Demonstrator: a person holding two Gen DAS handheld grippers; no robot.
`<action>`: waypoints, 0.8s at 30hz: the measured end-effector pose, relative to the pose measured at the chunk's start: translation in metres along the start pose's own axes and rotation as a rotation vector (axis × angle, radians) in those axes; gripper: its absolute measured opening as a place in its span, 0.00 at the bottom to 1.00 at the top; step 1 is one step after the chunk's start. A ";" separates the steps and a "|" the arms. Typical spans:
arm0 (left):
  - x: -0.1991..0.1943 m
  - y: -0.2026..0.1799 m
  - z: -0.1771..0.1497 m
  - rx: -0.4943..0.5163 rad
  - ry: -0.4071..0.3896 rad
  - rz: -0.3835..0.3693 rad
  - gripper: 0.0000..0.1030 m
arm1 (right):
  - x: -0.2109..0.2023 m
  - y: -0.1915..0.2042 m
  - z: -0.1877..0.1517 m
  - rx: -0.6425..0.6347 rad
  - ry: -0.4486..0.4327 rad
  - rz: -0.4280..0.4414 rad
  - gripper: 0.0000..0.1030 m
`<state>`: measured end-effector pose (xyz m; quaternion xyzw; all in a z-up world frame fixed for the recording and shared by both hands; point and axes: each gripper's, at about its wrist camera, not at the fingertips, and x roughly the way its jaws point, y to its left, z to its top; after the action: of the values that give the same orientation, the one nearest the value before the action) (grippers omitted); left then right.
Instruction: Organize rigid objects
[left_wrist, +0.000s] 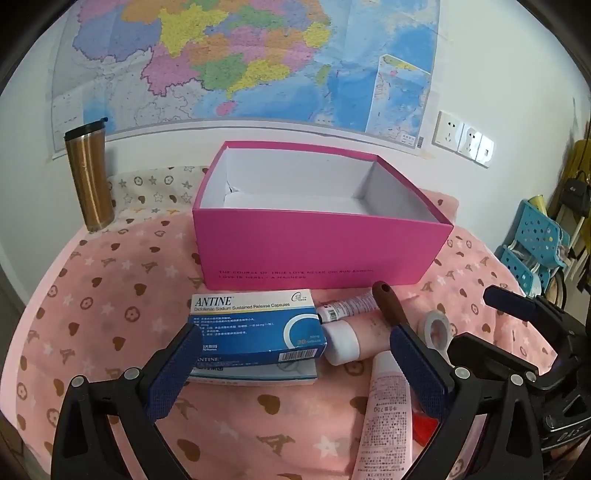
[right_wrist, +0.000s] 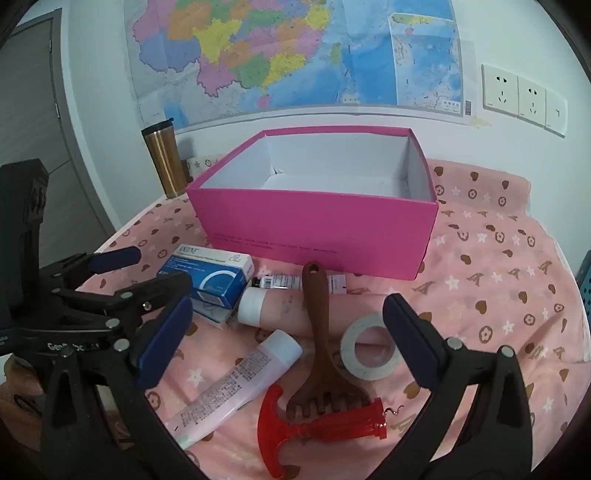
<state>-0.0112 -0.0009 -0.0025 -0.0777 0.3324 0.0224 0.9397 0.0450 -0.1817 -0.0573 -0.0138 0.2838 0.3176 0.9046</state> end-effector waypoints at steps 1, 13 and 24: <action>-0.001 0.000 0.000 0.000 -0.001 0.001 1.00 | 0.003 0.002 0.001 0.004 0.001 -0.002 1.00; -0.005 0.000 0.003 0.002 0.000 0.006 1.00 | 0.000 0.000 0.003 0.018 -0.005 -0.003 1.00; -0.006 0.000 0.004 0.005 -0.002 0.008 1.00 | 0.001 0.003 0.000 0.021 -0.006 0.001 1.00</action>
<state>-0.0139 0.0000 0.0044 -0.0740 0.3318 0.0254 0.9401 0.0444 -0.1790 -0.0572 -0.0033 0.2843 0.3152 0.9054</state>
